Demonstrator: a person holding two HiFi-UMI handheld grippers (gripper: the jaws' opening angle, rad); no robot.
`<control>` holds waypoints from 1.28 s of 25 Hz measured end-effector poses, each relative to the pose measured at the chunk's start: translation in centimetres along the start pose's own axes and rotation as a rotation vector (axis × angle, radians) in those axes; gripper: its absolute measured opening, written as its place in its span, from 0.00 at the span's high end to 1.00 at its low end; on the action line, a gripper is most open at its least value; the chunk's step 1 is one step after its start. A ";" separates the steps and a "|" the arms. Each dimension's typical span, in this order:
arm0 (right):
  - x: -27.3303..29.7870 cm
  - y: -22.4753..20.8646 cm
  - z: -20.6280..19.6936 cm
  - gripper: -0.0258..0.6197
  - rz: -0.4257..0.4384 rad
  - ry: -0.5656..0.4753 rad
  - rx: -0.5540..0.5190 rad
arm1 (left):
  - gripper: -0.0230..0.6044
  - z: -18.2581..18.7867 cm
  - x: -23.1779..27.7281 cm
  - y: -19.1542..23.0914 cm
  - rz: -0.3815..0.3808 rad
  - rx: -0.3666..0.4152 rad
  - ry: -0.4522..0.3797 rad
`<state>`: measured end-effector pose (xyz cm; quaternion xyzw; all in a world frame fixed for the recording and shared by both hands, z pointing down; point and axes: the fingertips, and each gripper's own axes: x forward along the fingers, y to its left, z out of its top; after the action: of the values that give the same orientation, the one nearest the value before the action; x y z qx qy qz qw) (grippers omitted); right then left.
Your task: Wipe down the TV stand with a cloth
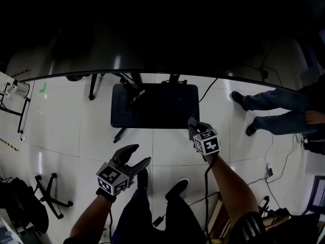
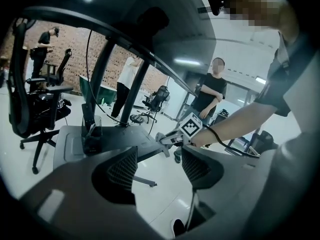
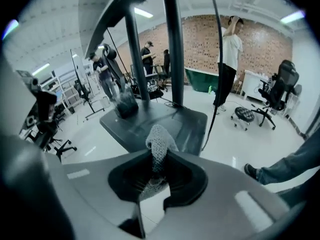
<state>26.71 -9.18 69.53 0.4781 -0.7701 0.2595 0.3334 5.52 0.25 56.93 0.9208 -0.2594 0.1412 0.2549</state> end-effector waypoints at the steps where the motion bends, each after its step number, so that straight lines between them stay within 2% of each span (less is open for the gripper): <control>1: -1.5 1.0 0.8 0.87 0.027 -0.035 0.012 | 0.48 0.3 -0.4 -0.5 0.005 0.000 -0.006; 7: -12.0 9.4 4.2 0.87 0.224 -0.194 -0.032 | 0.49 2.8 -4.3 -5.3 0.022 -0.019 -0.034; 13: -23.1 15.6 5.5 0.87 0.317 -0.317 0.046 | 0.52 5.4 -9.2 -12.1 0.003 0.004 -0.066; 18: -31.2 20.9 4.4 0.87 0.329 -0.378 0.115 | 0.51 5.5 -14.9 -17.7 -0.020 0.057 -0.094; 22: -36.9 26.1 3.5 0.87 0.311 -0.445 0.152 | 0.51 4.5 -20.6 -20.6 -0.039 0.074 -0.128; 27: -42.2 32.8 2.3 0.87 0.276 -0.513 0.200 | 0.51 2.3 -28.1 -23.6 -0.068 0.090 -0.146; 32: -47.2 37.3 1.0 0.87 0.250 -0.575 0.214 | 0.51 1.2 -32.7 -27.2 -0.112 0.109 -0.160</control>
<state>7.66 31.87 29.92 0.4658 -0.8537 0.2323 0.0157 -6.40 32.86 32.31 0.9547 -0.2189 0.0664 0.1904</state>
